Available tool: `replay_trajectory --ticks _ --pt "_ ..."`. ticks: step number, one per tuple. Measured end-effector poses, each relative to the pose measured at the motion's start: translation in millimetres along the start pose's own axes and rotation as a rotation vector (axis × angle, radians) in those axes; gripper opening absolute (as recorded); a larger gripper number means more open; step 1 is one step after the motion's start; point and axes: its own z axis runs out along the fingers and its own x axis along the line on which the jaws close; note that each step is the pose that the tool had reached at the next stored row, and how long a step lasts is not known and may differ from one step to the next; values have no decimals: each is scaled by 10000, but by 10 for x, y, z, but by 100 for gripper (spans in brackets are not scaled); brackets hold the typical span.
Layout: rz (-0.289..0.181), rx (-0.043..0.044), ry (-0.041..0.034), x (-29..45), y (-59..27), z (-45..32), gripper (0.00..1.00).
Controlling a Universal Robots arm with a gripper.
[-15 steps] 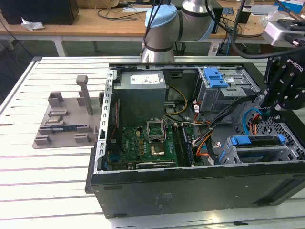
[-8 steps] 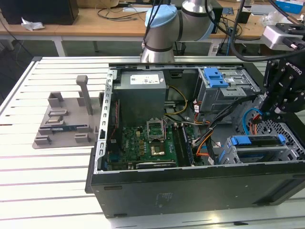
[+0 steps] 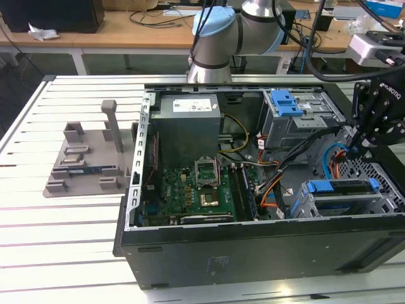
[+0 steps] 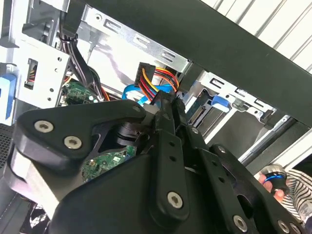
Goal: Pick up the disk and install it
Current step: 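Insert the first disk wire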
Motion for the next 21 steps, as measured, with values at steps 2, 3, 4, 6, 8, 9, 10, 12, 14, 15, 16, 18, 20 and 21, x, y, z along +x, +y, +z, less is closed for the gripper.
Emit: replay_trajectory --ticks 2,3,4,6,8,9,10,12,14,15,16,18,20,21 --pt "0 0 0 5 -1 1 17" --pt "-2 0 -2 19 -1 2 17" --pt "0 0 2 58 -2 3 17" --pt "-1 0 0 168 -2 10 17" --pt "-1 0 1 249 5 16 17" --pt "-5 0 0 311 25 25 17" --pt "-10 1 0 343 42 33 17" --pt "-17 1 1 374 54 48 17" --pt "-21 1 -2 394 54 69 17" --pt "-21 1 1 398 54 76 17" --pt "-20 1 2 404 54 86 17" --pt "-17 2 9 419 57 100 17" --pt "-19 3 39 424 56 109 17" --pt "-19 2 40 424 56 114 17"
